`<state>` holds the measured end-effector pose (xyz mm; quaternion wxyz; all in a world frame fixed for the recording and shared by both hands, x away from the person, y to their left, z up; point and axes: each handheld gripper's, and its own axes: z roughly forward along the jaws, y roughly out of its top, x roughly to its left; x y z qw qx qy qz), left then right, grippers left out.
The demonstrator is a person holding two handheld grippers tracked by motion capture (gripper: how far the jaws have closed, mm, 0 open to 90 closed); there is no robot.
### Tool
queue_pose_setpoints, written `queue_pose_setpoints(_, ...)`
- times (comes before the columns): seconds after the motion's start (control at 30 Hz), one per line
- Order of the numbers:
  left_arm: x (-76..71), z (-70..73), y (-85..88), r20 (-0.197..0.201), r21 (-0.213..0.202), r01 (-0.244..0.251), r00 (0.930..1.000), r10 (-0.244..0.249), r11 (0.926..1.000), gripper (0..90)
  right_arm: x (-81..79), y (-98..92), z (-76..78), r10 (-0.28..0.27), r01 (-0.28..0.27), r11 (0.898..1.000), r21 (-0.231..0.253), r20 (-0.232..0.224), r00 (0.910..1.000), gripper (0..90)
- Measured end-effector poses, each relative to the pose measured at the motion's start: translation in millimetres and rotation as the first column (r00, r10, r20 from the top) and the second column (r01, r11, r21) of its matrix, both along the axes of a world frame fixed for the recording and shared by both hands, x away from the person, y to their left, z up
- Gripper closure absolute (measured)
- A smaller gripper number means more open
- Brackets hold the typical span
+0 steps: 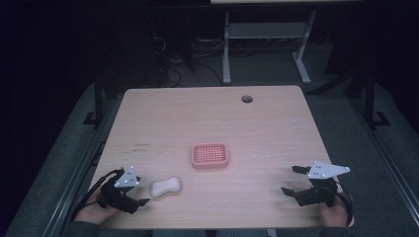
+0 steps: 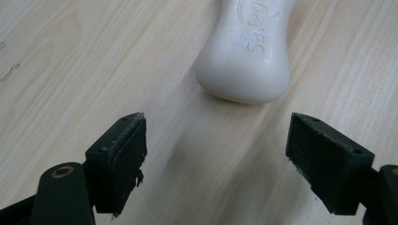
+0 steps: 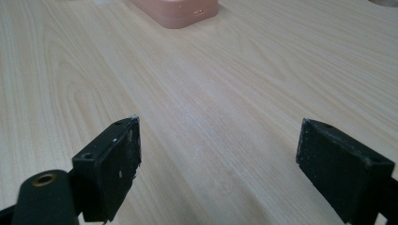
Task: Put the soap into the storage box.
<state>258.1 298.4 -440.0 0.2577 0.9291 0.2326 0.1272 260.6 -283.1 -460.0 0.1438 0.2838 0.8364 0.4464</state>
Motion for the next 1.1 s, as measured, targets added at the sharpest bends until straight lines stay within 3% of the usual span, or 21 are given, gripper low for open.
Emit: queue_pose_setpoints(1.1, 4.4, 3.2, -19.3, -0.003, 0.016, 0.05, 0.9987, -0.05, 0.9986, 21.0, 0.1, 1.7, 0.1, 0.011, -0.011, 1.0, -0.006, 0.0, 0.9999, 13.5)
